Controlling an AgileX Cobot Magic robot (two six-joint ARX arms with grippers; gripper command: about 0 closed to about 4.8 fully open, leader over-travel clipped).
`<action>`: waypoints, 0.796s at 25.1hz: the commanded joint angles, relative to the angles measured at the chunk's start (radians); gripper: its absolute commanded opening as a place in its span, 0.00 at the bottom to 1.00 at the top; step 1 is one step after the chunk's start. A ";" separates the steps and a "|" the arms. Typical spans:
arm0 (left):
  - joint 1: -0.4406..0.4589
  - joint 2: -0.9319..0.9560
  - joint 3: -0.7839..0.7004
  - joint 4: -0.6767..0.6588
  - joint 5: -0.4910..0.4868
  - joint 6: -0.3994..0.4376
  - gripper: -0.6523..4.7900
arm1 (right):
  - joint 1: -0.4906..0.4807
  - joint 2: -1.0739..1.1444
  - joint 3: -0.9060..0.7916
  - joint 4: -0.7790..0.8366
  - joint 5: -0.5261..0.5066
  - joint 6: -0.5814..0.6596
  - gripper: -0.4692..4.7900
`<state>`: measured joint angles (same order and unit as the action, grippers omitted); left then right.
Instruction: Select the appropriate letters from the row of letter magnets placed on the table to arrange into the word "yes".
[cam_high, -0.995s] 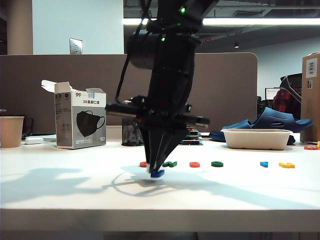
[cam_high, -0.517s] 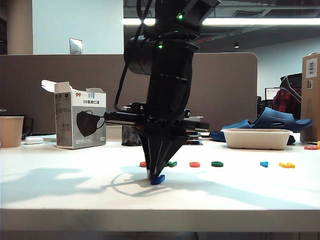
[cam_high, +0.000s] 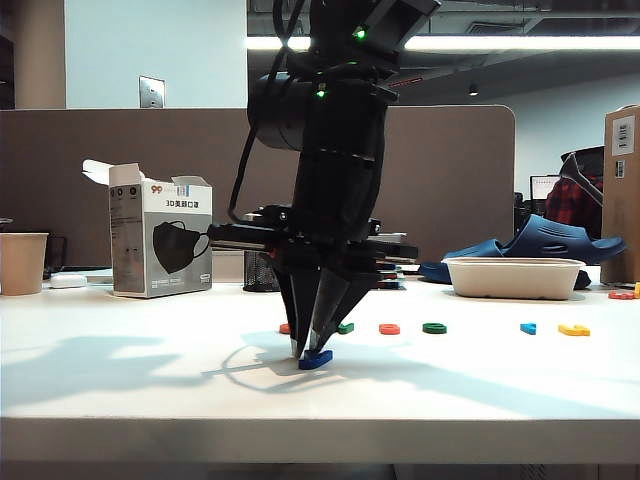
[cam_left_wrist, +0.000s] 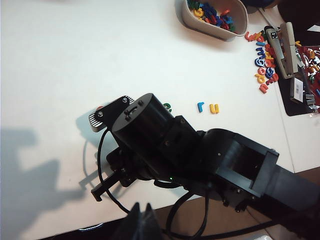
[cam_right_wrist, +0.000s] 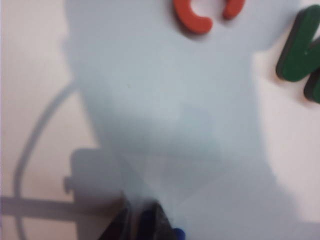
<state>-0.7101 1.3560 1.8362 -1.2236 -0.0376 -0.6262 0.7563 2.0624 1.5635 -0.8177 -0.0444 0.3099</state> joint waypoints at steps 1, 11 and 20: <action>0.000 -0.004 0.003 0.007 -0.004 -0.002 0.11 | 0.003 -0.005 0.003 0.014 0.005 0.004 0.21; 0.000 -0.004 0.003 0.007 -0.004 -0.002 0.11 | 0.003 -0.006 0.006 0.032 0.000 0.004 0.30; 0.000 -0.004 0.003 0.007 -0.004 -0.002 0.11 | -0.035 -0.007 0.151 -0.024 0.002 -0.023 0.30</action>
<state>-0.7101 1.3560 1.8362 -1.2232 -0.0376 -0.6258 0.7265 2.0628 1.6882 -0.8181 -0.0452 0.2974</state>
